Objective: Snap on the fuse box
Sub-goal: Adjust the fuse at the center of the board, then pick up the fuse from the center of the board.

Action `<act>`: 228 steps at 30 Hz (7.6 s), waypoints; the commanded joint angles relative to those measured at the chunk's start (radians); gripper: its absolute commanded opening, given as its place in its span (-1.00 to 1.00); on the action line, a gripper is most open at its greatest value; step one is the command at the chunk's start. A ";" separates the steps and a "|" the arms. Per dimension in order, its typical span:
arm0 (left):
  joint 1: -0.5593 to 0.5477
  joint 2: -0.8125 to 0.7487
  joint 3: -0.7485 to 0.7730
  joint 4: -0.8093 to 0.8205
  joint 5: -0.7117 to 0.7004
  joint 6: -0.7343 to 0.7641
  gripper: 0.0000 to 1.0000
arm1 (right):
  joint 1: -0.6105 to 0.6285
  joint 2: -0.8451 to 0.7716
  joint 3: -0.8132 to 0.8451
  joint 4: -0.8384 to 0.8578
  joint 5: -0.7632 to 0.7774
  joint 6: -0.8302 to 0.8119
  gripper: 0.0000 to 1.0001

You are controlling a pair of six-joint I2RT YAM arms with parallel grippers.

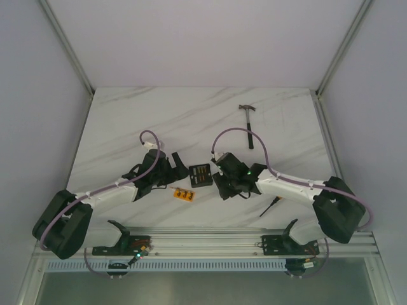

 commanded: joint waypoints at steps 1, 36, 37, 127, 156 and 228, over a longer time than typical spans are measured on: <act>0.004 -0.007 -0.003 -0.014 0.012 0.012 1.00 | 0.004 -0.019 -0.009 -0.039 0.066 0.042 -0.04; 0.004 -0.012 -0.005 -0.013 0.019 0.007 1.00 | 0.032 0.030 0.027 0.004 0.083 0.033 -0.19; 0.004 -0.012 -0.005 -0.014 0.019 0.008 1.00 | 0.032 0.026 0.029 0.003 0.105 0.010 -0.20; 0.006 -0.021 -0.061 0.413 0.427 -0.205 -0.03 | 0.078 -0.018 0.154 0.224 -0.016 -0.277 -0.62; -0.048 0.019 -0.017 0.408 0.394 -0.193 -1.00 | 0.077 -0.002 0.138 0.307 -0.027 -0.266 -0.55; -0.104 -0.250 -0.256 1.145 0.081 -0.483 -1.00 | -0.035 -0.089 -0.291 1.726 -0.254 0.597 -0.84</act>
